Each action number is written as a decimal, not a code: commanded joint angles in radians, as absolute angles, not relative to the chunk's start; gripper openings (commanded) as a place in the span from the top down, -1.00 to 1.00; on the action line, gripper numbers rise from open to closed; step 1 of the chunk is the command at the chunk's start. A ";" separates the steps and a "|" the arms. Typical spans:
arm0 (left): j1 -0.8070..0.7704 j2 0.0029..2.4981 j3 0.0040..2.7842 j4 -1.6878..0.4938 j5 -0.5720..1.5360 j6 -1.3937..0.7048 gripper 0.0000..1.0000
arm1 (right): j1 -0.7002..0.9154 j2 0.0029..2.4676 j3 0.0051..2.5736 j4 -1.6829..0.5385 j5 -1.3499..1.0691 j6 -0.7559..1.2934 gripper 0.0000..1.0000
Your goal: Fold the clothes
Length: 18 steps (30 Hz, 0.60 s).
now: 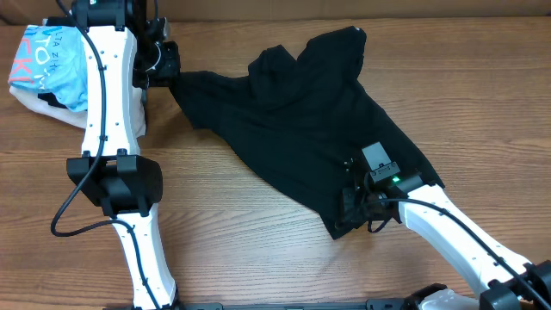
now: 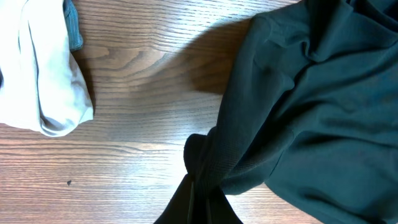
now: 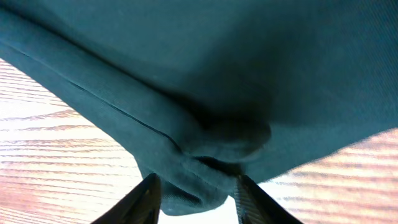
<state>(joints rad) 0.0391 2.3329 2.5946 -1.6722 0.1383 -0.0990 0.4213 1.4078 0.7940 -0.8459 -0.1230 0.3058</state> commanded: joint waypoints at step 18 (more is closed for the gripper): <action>0.025 2.323 2.613 -1.675 0.123 -0.101 0.92 | 0.424 1.557 0.797 -0.732 -0.132 0.183 -0.14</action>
